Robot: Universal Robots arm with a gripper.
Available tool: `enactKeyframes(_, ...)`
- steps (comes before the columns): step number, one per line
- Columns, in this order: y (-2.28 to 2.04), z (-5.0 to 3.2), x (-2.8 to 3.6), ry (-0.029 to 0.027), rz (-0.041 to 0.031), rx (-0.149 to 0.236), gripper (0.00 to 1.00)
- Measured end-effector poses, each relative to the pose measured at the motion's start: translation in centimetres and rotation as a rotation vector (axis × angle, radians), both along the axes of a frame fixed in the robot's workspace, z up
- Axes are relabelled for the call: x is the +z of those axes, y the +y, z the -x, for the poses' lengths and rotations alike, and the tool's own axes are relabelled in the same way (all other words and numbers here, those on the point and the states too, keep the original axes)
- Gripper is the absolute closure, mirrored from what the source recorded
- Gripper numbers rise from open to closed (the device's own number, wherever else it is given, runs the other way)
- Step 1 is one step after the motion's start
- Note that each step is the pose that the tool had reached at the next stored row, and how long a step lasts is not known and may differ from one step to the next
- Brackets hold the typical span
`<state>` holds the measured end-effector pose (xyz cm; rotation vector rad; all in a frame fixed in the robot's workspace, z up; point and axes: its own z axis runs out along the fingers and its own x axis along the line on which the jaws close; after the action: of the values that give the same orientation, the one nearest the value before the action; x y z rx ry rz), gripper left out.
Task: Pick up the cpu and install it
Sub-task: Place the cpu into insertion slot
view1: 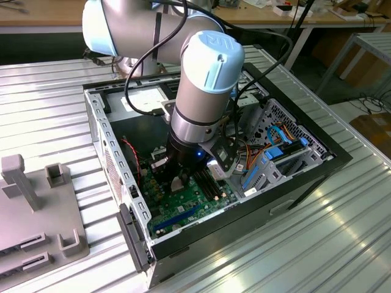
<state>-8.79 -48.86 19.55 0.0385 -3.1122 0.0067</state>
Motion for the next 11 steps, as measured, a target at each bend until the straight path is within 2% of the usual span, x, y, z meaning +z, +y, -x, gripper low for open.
enactKeyframes(5, 0.0, -0.01, -0.16, -0.0001, -0.0054, 0.0, 0.53)
enactKeyframes(11, 0.01, -0.01, 0.0, -0.0004, -0.0065, 0.009, 0.53)
